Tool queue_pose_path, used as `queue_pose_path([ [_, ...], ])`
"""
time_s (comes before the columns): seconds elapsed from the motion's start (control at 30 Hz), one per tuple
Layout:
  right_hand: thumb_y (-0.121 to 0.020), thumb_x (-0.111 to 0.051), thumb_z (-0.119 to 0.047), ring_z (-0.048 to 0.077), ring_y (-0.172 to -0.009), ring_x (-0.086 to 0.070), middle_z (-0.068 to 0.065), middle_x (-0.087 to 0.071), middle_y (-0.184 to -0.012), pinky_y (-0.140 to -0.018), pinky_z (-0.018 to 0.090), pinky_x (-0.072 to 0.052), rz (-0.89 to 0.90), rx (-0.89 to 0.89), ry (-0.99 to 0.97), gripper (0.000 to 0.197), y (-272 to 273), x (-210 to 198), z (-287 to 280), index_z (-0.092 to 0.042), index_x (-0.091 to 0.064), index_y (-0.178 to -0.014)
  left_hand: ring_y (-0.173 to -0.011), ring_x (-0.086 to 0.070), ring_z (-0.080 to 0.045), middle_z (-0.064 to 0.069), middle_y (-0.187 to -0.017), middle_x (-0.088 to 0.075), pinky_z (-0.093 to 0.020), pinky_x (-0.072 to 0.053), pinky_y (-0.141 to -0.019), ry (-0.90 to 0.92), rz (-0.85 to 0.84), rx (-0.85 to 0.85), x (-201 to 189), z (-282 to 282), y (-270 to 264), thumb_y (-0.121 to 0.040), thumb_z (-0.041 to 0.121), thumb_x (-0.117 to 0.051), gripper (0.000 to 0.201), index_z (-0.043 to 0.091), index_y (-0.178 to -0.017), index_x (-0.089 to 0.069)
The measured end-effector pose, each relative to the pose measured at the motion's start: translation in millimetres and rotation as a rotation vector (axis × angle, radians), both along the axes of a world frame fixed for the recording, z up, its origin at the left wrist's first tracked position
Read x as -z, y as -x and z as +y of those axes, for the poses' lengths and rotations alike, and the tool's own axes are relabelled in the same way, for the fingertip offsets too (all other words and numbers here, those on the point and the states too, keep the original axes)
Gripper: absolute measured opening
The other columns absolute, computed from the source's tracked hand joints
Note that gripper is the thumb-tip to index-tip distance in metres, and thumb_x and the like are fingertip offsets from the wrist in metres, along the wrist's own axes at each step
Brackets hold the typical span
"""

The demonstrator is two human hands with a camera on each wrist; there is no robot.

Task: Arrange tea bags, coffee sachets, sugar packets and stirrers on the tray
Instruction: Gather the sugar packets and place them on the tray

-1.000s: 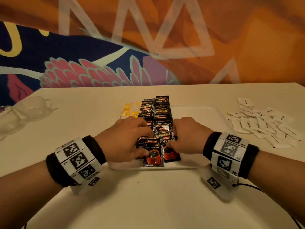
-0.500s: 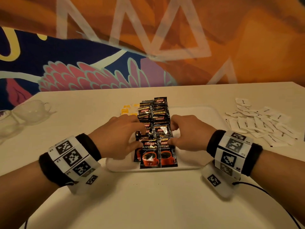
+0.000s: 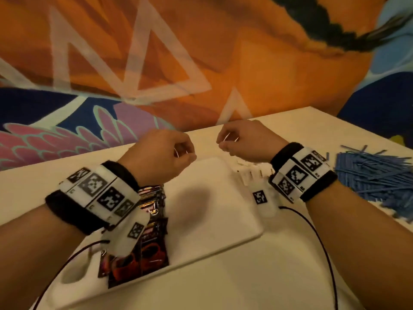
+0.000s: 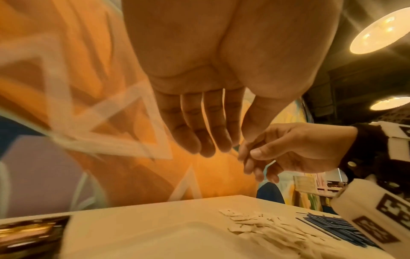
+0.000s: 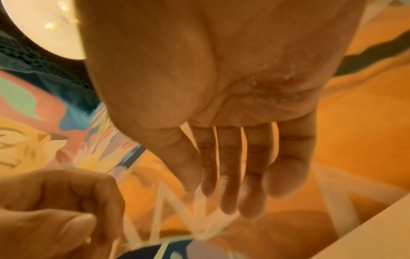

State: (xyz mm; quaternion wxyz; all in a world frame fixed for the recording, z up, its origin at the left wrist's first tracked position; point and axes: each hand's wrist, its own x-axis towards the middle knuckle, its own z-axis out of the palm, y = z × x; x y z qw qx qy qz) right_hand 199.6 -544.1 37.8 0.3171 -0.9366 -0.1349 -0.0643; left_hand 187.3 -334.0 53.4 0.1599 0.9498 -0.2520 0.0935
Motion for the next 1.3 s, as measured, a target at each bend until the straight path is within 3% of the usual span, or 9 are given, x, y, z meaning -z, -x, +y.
queue_pose_path([
  [0.1, -0.090, -0.063, -0.027, 0.008, -0.077, -0.060, -0.007, -0.062, -0.089, -0.058, 0.019, -0.042, 0.029, 0.067, -0.028, 0.009, -14.8, -1.0, -40.8, -0.020, -0.065, -0.096, -0.081, -0.058, -0.007, 0.014, -0.086, -0.063, -0.027, -0.049, -0.073, -0.087, 0.100, 0.032, 3.6, -55.2, -31.9, -0.087, 0.039, -0.064, 0.018, 0.024, -0.097, -0.068],
  [0.3, -0.088, -0.066, -0.032, 0.009, -0.076, -0.064, -0.005, -0.065, -0.090, -0.060, 0.022, -0.047, 0.075, 0.146, -0.113, 0.014, -33.7, 9.6, -97.3, -0.024, -0.063, -0.099, -0.115, -0.049, -0.019, 0.002, -0.129, -0.050, -0.030, -0.041, -0.091, -0.466, 0.247, 0.105, 31.6, -154.2, -71.5, -0.084, 0.050, -0.062, 0.054, 0.028, -0.132, -0.050],
  [0.5, -0.085, -0.067, -0.038, 0.009, -0.082, -0.063, -0.006, -0.066, -0.090, -0.068, 0.026, -0.046, 0.070, 0.192, -0.139, 0.017, -48.9, 20.5, -128.6, -0.025, -0.065, -0.095, -0.122, -0.049, -0.021, 0.007, -0.137, -0.048, -0.035, -0.042, -0.097, -0.580, 0.477, 0.081, 66.1, -196.5, -93.2, -0.064, 0.062, -0.076, 0.099, 0.042, -0.146, -0.024],
  [0.67, -0.085, -0.069, -0.035, 0.015, -0.077, -0.069, -0.002, -0.070, -0.086, -0.061, 0.027, -0.049, 0.132, 0.233, -0.324, 0.017, -57.5, 42.4, -141.0, -0.019, -0.067, -0.090, -0.098, -0.053, -0.017, 0.001, -0.118, -0.059, -0.028, -0.045, -0.079, -0.534, 0.418, 0.071, 66.1, -205.4, -100.5, -0.073, 0.037, -0.079, 0.076, 0.034, -0.137, -0.038],
  [0.8, -0.085, -0.069, -0.030, 0.017, -0.079, -0.069, 0.002, -0.071, -0.087, -0.058, 0.029, -0.052, 0.182, 0.268, -0.399, 0.014, -61.7, 53.0, -147.0, -0.017, -0.067, -0.089, -0.094, -0.053, -0.018, 0.000, -0.114, -0.058, -0.027, -0.044, -0.075, -0.476, 0.450, 0.037, 67.5, -203.7, -101.8, -0.079, 0.029, -0.075, 0.060, 0.030, -0.130, -0.043],
  [0.9, -0.084, -0.070, -0.026, 0.020, -0.087, -0.067, 0.002, -0.069, -0.097, -0.066, 0.033, -0.054, 0.242, 0.272, -0.368, 0.011, -63.2, 57.0, -148.1, -0.019, -0.066, -0.090, -0.096, -0.052, -0.018, 0.002, -0.115, -0.056, -0.027, -0.043, -0.078, -0.420, 0.435, 0.043, 63.8, -196.5, -104.8, -0.081, 0.026, -0.073, 0.046, 0.027, -0.122, -0.051],
  [1.07, -0.077, -0.078, -0.030, 0.018, -0.112, -0.053, -0.004, -0.050, -0.127, -0.084, 0.034, -0.049, 0.369, 0.174, -0.264, 0.047, -63.1, 53.5, -144.0, -0.030, -0.054, -0.117, -0.075, -0.060, -0.012, 0.005, -0.100, -0.059, -0.021, -0.050, -0.066, -0.176, 0.416, 0.099, 47.6, -178.0, -107.7, -0.081, 0.011, -0.070, 0.017, 0.019, -0.094, -0.063],
  [1.17, -0.079, -0.077, -0.024, 0.022, -0.120, -0.049, 0.001, -0.042, -0.140, -0.089, 0.035, -0.048, 0.492, 0.088, -0.362, 0.060, -65.7, 50.3, -135.0, -0.030, -0.047, -0.131, -0.066, -0.062, -0.009, 0.004, -0.094, -0.064, -0.020, -0.049, -0.064, -0.047, 0.422, 0.161, 36.3, -170.3, -103.6, -0.079, 0.007, -0.072, 0.018, 0.022, -0.083, -0.063],
  [1.3, -0.082, -0.073, -0.014, 0.028, -0.108, -0.062, 0.013, -0.060, -0.124, -0.091, 0.040, -0.052, 0.615, -0.045, -0.617, 0.065, -63.8, 45.1, -126.8, -0.020, -0.041, -0.139, -0.070, -0.061, -0.014, 0.004, -0.088, -0.064, -0.027, -0.050, -0.070, 0.098, 0.419, 0.216, 20.6, -161.0, -97.8, -0.077, 0.007, -0.074, 0.019, 0.022, -0.085, -0.065],
])
